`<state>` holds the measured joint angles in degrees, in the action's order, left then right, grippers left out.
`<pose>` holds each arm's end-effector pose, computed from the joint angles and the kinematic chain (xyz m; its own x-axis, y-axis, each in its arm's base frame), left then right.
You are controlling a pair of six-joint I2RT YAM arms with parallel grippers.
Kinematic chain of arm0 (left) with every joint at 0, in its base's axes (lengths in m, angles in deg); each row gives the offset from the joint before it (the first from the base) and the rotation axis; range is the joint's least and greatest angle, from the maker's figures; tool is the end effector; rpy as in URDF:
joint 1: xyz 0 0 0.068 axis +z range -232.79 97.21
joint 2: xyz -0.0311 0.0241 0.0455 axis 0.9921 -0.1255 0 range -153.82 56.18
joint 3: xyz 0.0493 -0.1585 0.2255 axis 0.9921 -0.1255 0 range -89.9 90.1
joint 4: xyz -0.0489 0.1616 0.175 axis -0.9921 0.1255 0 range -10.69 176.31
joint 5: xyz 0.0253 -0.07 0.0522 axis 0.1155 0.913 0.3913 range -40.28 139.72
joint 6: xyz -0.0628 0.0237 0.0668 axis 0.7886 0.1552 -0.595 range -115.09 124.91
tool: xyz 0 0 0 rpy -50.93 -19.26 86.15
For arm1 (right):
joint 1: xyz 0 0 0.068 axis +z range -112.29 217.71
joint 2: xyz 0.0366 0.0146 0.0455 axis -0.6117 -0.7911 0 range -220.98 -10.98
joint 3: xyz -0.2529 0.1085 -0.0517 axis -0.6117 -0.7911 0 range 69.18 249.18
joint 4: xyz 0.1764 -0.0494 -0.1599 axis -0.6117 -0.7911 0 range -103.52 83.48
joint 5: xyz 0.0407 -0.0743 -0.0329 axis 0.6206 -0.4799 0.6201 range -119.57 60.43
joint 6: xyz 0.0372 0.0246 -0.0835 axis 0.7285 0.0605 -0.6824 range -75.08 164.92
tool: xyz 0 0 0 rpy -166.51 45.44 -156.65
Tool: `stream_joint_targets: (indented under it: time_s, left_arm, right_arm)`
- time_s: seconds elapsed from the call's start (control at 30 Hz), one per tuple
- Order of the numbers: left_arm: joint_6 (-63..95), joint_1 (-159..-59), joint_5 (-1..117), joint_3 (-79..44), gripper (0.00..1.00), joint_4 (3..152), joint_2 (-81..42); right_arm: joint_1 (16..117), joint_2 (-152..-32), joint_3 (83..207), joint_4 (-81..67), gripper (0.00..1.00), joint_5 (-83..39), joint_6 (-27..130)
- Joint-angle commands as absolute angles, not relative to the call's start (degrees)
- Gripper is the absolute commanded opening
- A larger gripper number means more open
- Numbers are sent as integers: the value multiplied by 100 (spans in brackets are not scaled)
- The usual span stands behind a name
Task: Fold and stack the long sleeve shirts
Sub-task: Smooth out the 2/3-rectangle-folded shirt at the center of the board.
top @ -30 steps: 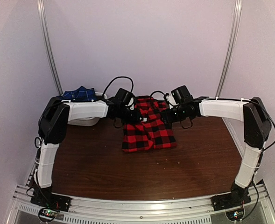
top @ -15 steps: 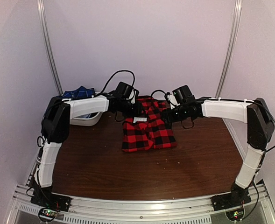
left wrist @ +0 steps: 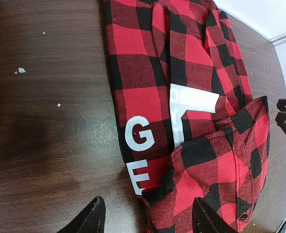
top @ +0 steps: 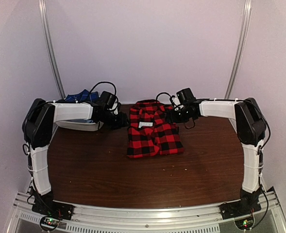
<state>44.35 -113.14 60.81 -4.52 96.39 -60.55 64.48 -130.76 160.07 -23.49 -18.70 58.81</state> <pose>0.3978 -0.2520 0.1717 -0.8835 -0.2052 -0.4211 0.0578 0.8443 -0.5327 0.4313 0.2356 0.1794 -0.7563 -0.1173 -0.6436 -0.3892 0.8714 0.2986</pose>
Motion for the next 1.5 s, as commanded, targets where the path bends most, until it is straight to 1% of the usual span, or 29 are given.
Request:
stream_joint_targets:
  time_s: [0.0, 0.1, 0.17, 0.23, 0.3, 0.4, 0.47, 0.57, 0.63, 0.7, 0.77, 0.83, 0.93, 1.0, 1.17, 1.23, 1.37, 1.4, 1.43, 1.47]
  left_arm:
    - [4423, -11321, 6440, -289, 63, 9445, -6325]
    - [4390, -11311, 6612, -65, 63, 9441, -6543]
    - [4380, -11311, 6688, 91, 59, 9444, -6695]
    - [4377, -11311, 6759, 215, 54, 9448, -6816]
    - [4368, -11311, 6832, 341, 47, 9450, -6917]
    - [4305, -11311, 6943, 442, 36, 9355, -6942]
    - [4252, -11311, 6995, 485, 32, 9270, -6940]
    - [4085, -11320, 7060, 528, 24, 9205, -6917]
    - [3978, -11320, 7123, 503, 16, 9129, -6870]
    - [3872, -11320, 7198, 430, 11, 8960, -6810]
    - [3805, -11320, 7196, 327, 7, 8812, -6740]
    - [3780, -11319, 7143, 266, 5, 8728, -6727]
    - [3752, -11312, 7032, 328, 3, 8720, -6850]
    - [3764, -11306, 6903, 489, 0, 8862, -7028]
    - [3933, -11267, 6592, 628, 0, 8964, -7414]
    - [3962, -11251, 6522, 686, 0, 8996, -7540]
    - [3957, -11232, 6499, 868, 0, 9059, -7799]
    - [3953, -11232, 6500, 905, 0, 9070, -7831]
    - [3949, -11232, 6501, 926, 1, 9082, -7847]
    - [3950, -11232, 6490, 927, 4, 9091, -7843]
  right_arm:
    - [6297, -13373, 16391, -2403, 64, -1646, 5878]
    - [6285, -13553, 16546, -2419, 64, -1550, 5869]
    - [6276, -13641, 16603, -2410, 63, -1473, 5879]
    - [6276, -13703, 16641, -2414, 61, -1419, 5897]
    - [6276, -13710, 16643, -2412, 57, -1387, 5906]
    - [6276, -13693, 16629, -2380, 48, -1330, 5915]
    - [6275, -13686, 16637, -2388, 41, -1300, 5916]
    - [6275, -13604, 16611, -2410, 26, -1275, 5928]
    - [6279, -13475, 16524, -2394, 16, -1323, 5937]
    - [6272, -13281, 16385, -2380, 8, -1563, 5966]
    - [6276, -13046, 16174, -2315, 4, -1913, 6035]
    - [6259, -12809, 15850, -2197, 2, -2192, 6108]
    - [6228, -12655, 15575, -1959, 2, -2282, 6162]
    - [6200, -12843, 15645, -2014, 2, -2233, 6161]
    - [6141, -13385, 15919, -2035, 4, -2158, 6093]
    - [6119, -13571, 16080, -2060, 9, -2139, 6064]
    - [6100, -13714, 16312, -2272, 30, -2186, 5990]
    - [6097, -13680, 16351, -2349, 33, -2241, 5972]
    - [6100, -13596, 16367, -2420, 37, -2302, 5956]
    - [6108, -13513, 16372, -2484, 43, -2388, 5940]
